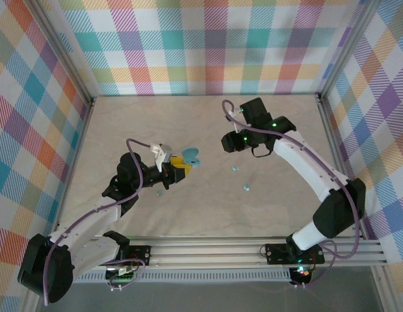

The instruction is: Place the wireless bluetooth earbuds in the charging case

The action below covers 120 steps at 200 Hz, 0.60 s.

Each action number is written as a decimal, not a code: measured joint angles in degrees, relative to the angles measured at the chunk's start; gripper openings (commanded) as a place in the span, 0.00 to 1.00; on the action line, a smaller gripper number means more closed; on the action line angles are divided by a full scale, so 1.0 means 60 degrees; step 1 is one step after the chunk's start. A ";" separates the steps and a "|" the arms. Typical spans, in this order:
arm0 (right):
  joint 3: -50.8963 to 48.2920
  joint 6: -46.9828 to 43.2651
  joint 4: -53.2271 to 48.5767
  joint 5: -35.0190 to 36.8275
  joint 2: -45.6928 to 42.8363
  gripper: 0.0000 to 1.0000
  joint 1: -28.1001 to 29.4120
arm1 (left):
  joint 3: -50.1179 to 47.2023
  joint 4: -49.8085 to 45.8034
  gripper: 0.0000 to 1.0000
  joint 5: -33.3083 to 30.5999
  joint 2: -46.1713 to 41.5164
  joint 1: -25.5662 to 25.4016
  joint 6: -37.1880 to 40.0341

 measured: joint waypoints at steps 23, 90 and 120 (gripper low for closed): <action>-0.0419 0.0025 0.0022 0.0590 0.0878 0.36 0.0018 | -0.0004 -0.0004 0.10 -0.0044 0.0000 0.0000 0.0004; -0.1144 -0.0098 0.0244 0.2004 0.2350 0.26 0.0510 | 0.0000 -0.0051 0.10 -0.0146 -0.0007 0.0000 0.0120; -0.1151 -0.0233 0.0390 0.2291 0.2787 0.23 0.0572 | 0.0000 -0.0080 0.10 -0.0146 0.0004 0.0000 0.0219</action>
